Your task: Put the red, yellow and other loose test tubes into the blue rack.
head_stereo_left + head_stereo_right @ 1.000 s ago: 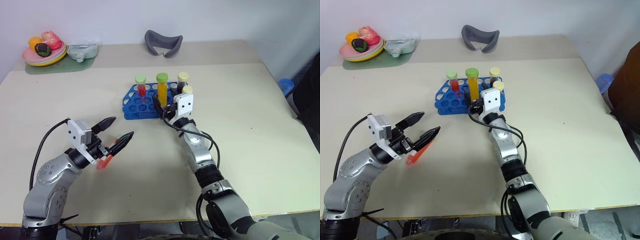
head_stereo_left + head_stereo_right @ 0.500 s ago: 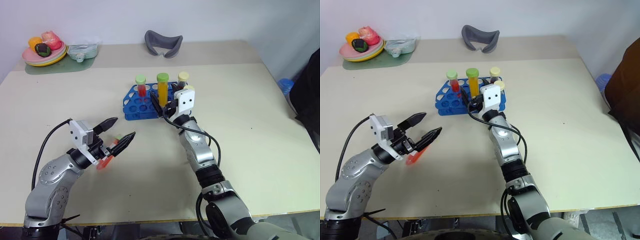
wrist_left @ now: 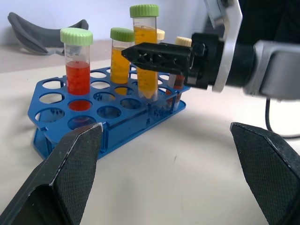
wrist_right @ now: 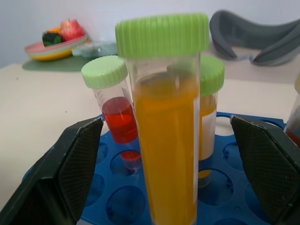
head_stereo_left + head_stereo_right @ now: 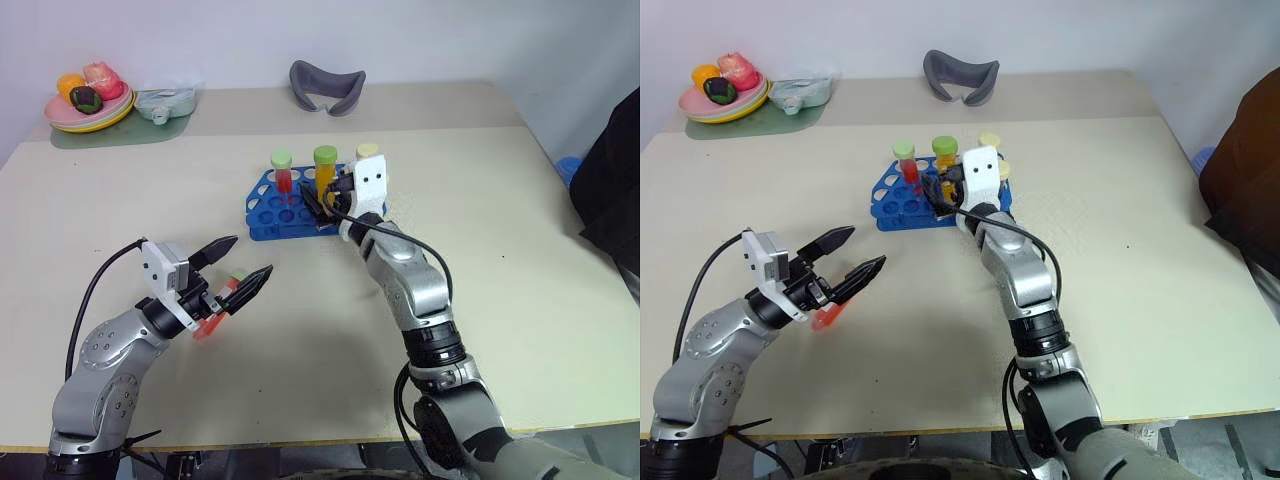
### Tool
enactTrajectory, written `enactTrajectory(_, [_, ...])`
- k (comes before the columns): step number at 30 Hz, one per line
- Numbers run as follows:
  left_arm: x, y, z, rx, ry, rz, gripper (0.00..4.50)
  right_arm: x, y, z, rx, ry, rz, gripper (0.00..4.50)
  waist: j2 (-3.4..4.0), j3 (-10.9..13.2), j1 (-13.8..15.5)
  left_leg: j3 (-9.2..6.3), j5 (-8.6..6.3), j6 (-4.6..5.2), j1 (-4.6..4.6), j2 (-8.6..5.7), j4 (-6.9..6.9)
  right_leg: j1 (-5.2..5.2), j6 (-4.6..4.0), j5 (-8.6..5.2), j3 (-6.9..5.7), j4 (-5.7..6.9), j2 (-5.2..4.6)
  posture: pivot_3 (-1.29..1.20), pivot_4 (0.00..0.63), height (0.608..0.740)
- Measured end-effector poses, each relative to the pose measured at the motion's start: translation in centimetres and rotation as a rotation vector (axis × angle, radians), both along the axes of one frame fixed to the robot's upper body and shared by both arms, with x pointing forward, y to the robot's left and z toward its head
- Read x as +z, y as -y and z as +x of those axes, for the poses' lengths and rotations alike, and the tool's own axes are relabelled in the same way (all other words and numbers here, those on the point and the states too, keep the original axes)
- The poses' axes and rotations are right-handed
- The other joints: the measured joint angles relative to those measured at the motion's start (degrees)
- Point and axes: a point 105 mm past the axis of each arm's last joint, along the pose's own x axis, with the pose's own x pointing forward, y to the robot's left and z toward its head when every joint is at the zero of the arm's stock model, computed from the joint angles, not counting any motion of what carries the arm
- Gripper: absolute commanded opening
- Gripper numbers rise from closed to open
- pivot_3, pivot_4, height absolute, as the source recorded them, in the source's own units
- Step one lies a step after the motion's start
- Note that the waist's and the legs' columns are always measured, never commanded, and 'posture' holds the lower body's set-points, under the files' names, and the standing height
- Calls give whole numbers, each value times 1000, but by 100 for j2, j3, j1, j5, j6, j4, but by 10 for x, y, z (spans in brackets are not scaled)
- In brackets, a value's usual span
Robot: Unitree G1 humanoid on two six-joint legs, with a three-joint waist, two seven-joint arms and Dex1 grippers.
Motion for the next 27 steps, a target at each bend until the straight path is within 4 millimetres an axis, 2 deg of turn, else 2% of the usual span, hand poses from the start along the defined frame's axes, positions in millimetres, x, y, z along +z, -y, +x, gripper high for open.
enactTrajectory(14, [-1,0,0,-2,-2,0,4500,1,5,2,-40,-185,-114,4444,0,0,-5,0,0,0,-1,0,-1,-1,0,0,0,-1,0,0,150,740])
enactTrajectory(17, [-2,0,-1,-1,-6,-1,4500,1,6,3,-48,-198,-119,3598,0,0,-5,0,0,1,-1,-1,-1,-1,0,0,0,-1,0,0,150,740])
enactTrajectory(20, [-2,0,-1,0,-8,-4,4500,0,7,3,-57,-205,-123,2173,0,0,-7,0,0,1,-1,0,-1,-1,0,0,0,-1,0,0,150,740])
enactTrajectory(27, [-2,0,-1,0,-8,-5,4500,0,7,3,-62,-205,-126,2173,0,0,-7,0,0,1,-1,-1,-1,-2,0,0,0,-1,0,0,150,740])
